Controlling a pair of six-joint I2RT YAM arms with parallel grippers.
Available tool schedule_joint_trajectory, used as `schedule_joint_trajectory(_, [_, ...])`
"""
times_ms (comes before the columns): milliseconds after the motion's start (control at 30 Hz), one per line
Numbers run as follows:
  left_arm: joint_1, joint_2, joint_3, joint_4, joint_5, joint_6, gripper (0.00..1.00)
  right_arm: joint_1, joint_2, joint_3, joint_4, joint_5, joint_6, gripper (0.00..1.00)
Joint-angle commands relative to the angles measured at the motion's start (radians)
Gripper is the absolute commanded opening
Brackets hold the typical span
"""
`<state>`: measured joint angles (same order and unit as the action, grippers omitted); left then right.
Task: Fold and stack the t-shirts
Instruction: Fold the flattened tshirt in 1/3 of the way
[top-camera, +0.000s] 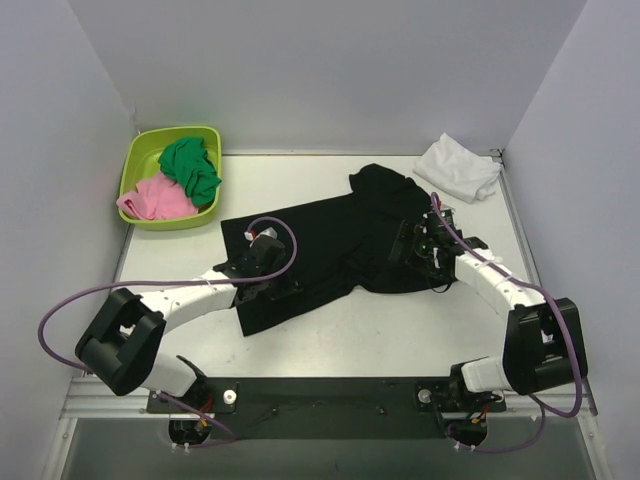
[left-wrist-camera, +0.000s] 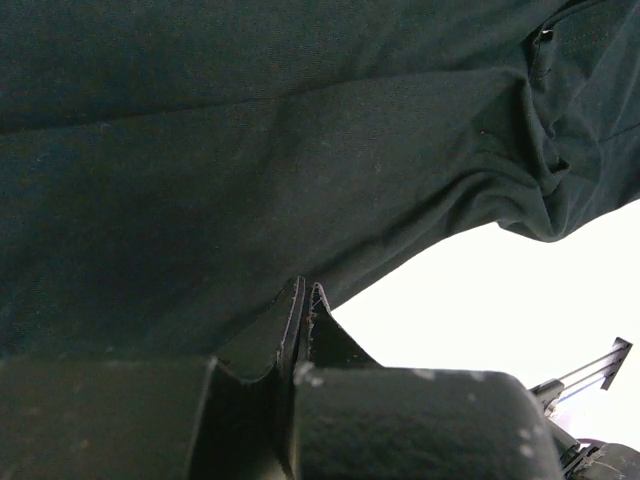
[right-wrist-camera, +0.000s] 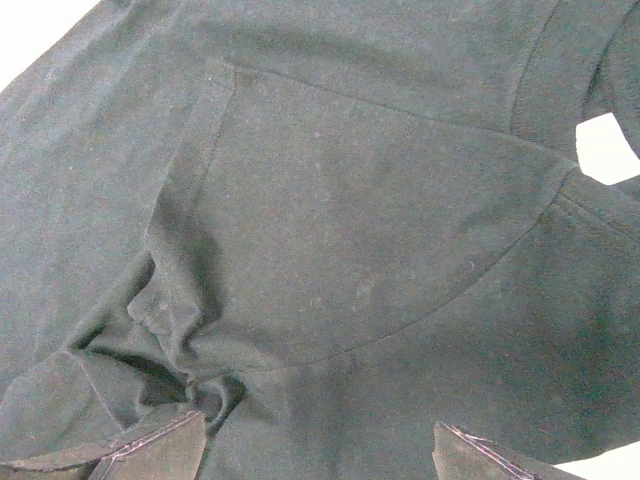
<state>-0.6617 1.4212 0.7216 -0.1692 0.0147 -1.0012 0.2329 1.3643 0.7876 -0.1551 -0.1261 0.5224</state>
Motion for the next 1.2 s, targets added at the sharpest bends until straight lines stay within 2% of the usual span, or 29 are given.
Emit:
schedule_joint_trajectory(0, [-0.004, 0.007, 0.021, 0.066, -0.007, -0.020, 0.00, -0.026, 0.045, -0.010, 0.055, -0.082, 0.007, 1.00])
schedule_joint_trajectory(467, [-0.003, 0.061, -0.059, 0.048, -0.076, -0.011, 0.00, -0.049, 0.096, -0.057, 0.103, -0.116, 0.036, 1.00])
schedule_joint_trajectory(767, [0.022, 0.058, -0.145, 0.054, -0.079, -0.008, 0.01, -0.072, 0.122, -0.064, 0.011, -0.021, 0.036, 1.00])
schedule_joint_trajectory(900, [0.039, 0.010, -0.183, 0.025, -0.094, -0.004, 0.43, -0.084, 0.119, -0.076, -0.006, -0.004, 0.039, 1.00])
schedule_joint_trajectory(933, [0.039, -0.001, -0.189, 0.020, -0.096, 0.001, 0.61, -0.087, 0.119, -0.076, -0.012, -0.004, 0.041, 1.00])
schedule_joint_trajectory(1000, [0.048, -0.027, -0.195, -0.007, -0.101, 0.006, 0.73, -0.096, 0.117, -0.077, -0.018, -0.001, 0.042, 1.00])
schedule_joint_trajectory(1033, [0.050, -0.034, -0.200, -0.010, -0.101, 0.009, 0.88, -0.098, 0.117, -0.080, -0.021, 0.000, 0.042, 1.00])
schedule_joint_trajectory(1167, [0.070, -0.097, -0.214, -0.065, -0.107, 0.013, 0.91, -0.118, 0.113, -0.086, -0.043, 0.009, 0.042, 1.00])
